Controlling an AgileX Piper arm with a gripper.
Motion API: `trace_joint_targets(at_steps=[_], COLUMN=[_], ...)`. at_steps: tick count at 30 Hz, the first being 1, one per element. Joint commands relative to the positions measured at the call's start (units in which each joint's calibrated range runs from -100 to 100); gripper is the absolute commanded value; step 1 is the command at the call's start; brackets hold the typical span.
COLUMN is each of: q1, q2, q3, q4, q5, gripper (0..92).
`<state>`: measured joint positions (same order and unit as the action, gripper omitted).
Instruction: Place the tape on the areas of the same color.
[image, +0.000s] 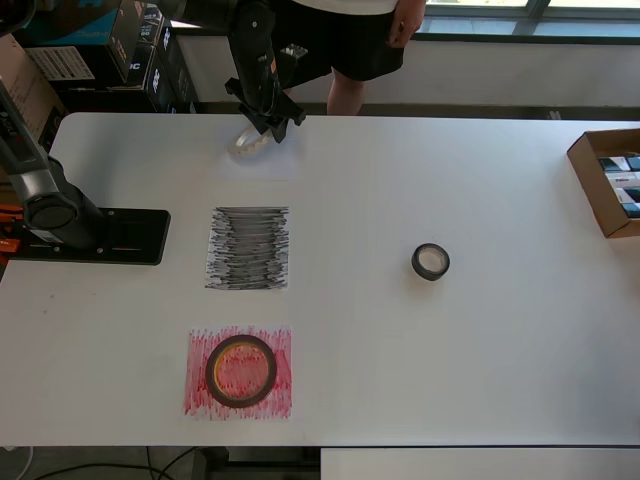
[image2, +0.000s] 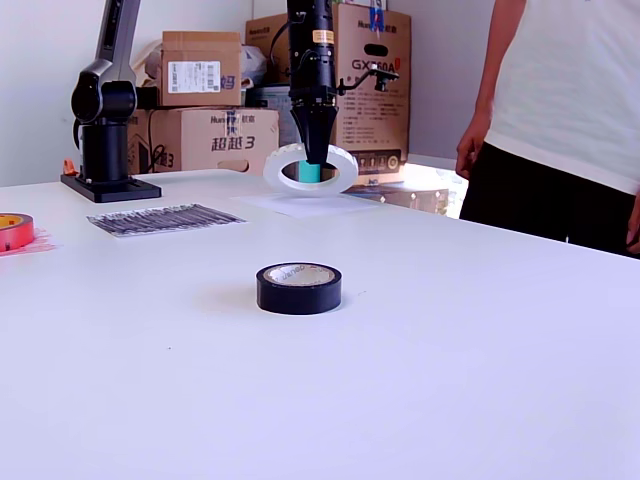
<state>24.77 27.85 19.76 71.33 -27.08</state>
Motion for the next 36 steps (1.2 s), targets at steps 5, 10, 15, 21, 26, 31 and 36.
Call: trace_joint_targets(at_steps=[5, 10, 15, 21, 26, 31, 36], q1=[0.3, 0.0, -1.5, -1.6, -2.2, -3.1, -5.7], q2=[0.1, -0.4, -0.5, -0.6, -0.6, -0.6, -0.6], q3=[0.9, 0.3, 0.3, 0.3, 0.3, 0.3, -0.5], q4=[0.2, -1.5, -5.4, -5.6, -5.6, -5.6, -6.4], q5=[-1.6, -1.1, -1.1, -1.1, -1.1, -1.2, -0.9], gripper=[43.4, 43.6, 43.6, 43.6, 43.6, 43.5, 43.5])
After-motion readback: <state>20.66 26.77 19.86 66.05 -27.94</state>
